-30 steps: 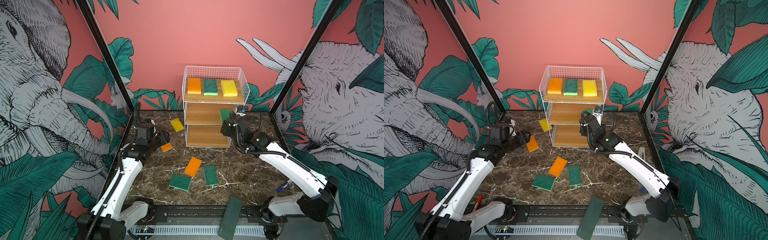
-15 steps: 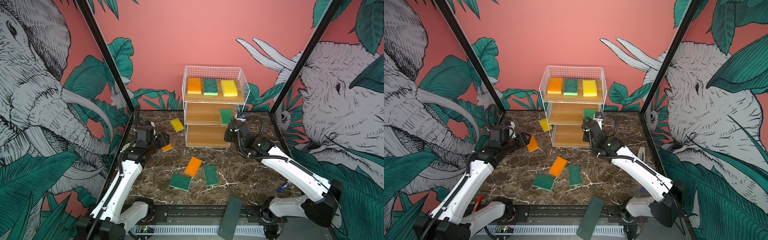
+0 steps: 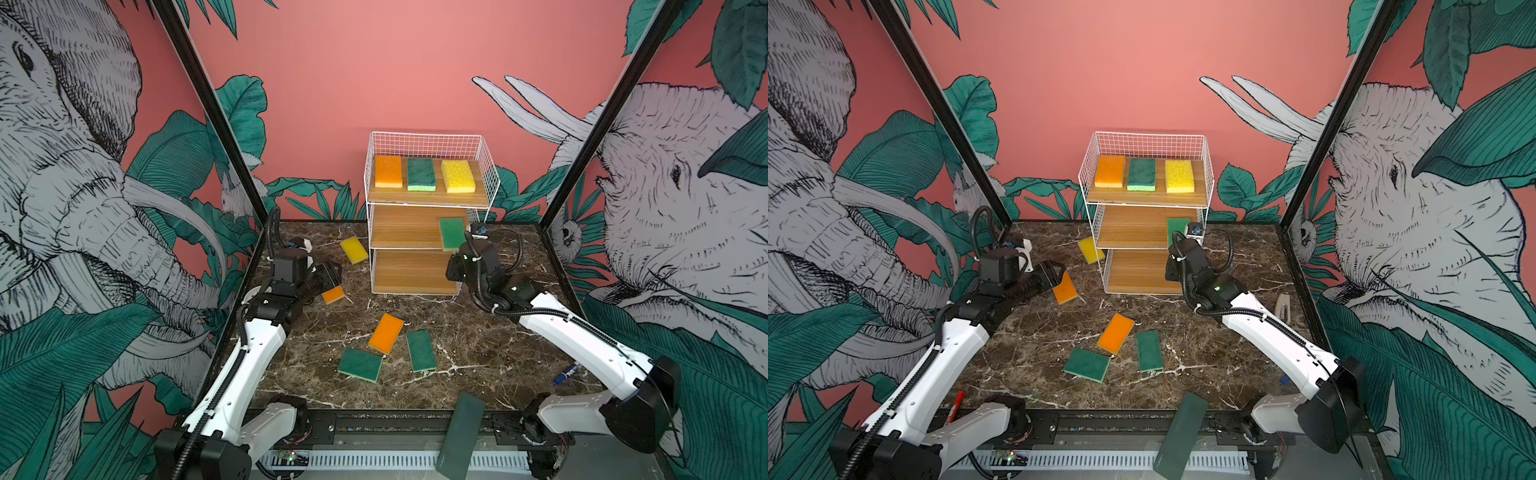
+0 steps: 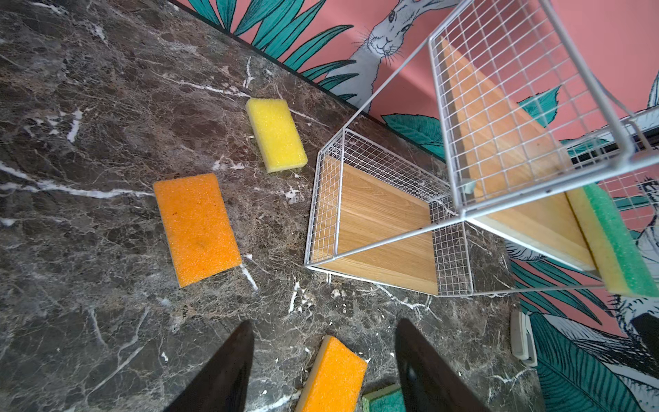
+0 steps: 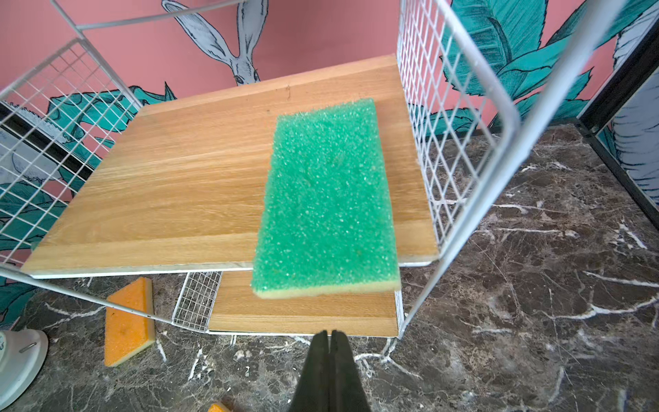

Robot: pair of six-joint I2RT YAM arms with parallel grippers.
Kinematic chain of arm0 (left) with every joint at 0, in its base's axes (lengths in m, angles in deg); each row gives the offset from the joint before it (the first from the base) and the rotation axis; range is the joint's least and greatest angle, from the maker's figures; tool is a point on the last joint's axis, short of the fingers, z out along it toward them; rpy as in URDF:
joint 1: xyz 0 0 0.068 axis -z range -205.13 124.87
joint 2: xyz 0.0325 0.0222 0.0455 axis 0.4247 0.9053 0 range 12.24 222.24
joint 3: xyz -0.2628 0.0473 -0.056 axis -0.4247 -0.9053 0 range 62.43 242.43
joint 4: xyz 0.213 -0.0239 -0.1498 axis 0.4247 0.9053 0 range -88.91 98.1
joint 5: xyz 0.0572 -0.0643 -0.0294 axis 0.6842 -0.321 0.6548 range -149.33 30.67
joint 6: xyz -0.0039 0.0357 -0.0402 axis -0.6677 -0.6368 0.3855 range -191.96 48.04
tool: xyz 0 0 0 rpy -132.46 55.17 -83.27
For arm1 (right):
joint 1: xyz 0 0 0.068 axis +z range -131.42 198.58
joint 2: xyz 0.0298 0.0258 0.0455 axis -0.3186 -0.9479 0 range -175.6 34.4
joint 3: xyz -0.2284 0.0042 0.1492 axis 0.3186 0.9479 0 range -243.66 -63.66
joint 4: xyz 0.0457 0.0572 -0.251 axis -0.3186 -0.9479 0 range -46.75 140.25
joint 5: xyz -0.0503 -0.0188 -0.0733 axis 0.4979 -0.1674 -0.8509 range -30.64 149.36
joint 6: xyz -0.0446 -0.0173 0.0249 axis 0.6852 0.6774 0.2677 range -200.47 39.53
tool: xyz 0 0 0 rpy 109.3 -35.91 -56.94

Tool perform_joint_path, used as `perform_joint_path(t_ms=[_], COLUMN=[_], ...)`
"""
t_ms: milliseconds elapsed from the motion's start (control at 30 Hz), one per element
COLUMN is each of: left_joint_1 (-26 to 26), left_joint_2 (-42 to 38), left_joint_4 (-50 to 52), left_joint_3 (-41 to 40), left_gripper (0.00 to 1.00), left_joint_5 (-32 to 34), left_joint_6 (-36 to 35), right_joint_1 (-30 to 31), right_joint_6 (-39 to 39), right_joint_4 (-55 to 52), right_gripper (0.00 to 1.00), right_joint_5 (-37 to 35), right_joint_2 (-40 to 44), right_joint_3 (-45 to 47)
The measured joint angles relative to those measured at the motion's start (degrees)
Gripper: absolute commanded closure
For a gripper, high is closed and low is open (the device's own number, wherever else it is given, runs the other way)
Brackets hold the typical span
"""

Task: Arrange cleaning sponges on a shelf
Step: Place the cleaning sponge at the shelf, then move the cleaning sponge to the shelf.

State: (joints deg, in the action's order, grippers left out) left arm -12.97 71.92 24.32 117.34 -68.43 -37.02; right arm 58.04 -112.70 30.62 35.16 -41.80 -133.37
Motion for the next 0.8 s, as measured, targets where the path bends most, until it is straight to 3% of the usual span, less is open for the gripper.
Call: perform_joint_path(t_ms=[800], left_joint_1=[0.0], left_joint_2=[0.26], left_joint_4=[-1.7], left_joint_3=[-0.76], left_gripper=[0.35], left_joint_5=[-0.37], left_joint_6=[0.07], right_joint_1=[-1.27], right_joint_6=[1.99], right_joint_4=[1.99], right_gripper=[1.0], right_joint_5=[-0.44], right_joint_2=[-4.57], right_joint_3=[-3.37])
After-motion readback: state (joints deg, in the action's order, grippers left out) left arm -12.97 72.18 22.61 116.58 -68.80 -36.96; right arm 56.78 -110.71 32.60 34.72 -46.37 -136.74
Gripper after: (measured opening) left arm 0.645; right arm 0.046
